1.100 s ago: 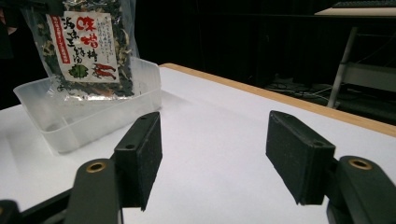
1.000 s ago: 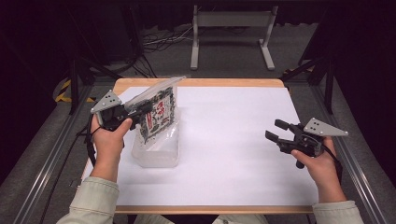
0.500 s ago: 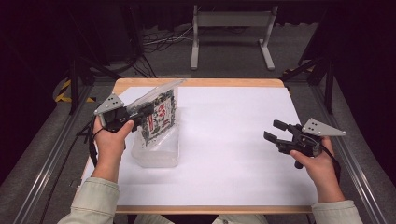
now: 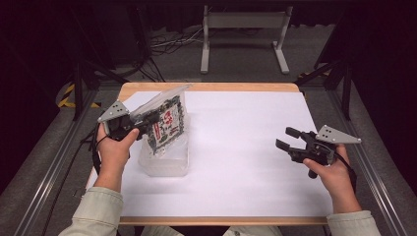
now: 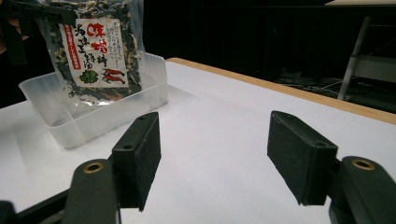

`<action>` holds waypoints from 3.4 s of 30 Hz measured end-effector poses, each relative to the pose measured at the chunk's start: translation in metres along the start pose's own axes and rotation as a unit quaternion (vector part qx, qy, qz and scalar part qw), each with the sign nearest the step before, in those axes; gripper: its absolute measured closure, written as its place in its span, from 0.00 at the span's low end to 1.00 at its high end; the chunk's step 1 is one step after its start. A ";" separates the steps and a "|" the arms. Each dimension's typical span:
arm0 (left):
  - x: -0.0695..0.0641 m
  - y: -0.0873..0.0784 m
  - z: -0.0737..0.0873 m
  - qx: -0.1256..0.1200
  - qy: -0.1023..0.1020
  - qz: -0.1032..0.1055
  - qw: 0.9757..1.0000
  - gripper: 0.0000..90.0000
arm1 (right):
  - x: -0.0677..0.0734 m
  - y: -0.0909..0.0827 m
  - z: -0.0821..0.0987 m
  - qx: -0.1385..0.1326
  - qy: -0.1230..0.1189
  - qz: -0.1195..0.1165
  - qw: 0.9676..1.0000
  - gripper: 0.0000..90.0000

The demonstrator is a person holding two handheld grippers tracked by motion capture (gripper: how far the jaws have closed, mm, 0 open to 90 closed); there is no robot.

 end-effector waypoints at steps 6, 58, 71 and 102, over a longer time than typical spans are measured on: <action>0.013 -0.004 0.008 -0.012 -0.033 0.004 0.999 0.80 | 0.000 0.000 0.000 -0.001 0.000 -0.002 1.000 0.39; -0.032 -0.093 0.059 0.045 0.055 -0.054 0.996 0.04 | -0.008 -0.018 -0.007 -0.027 -0.004 0.020 0.999 0.36; -0.023 -0.087 0.111 0.063 0.015 -0.042 0.997 0.05 | -0.008 -0.021 0.012 -0.018 0.005 0.020 1.000 0.36; -0.015 -0.074 0.148 0.071 0.004 -0.049 0.996 0.09 | -0.008 -0.006 0.074 0.031 0.011 0.016 0.999 0.36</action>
Point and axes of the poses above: each handheld gripper's, and its own axes: y roughly forward along the jaws, z roughly out of its underside, x roughly to its left, the point moved 2 cm from there along y, roughly forward along the jaws, and after that the axes turned 1 degree about y, right-handed, at the moved point
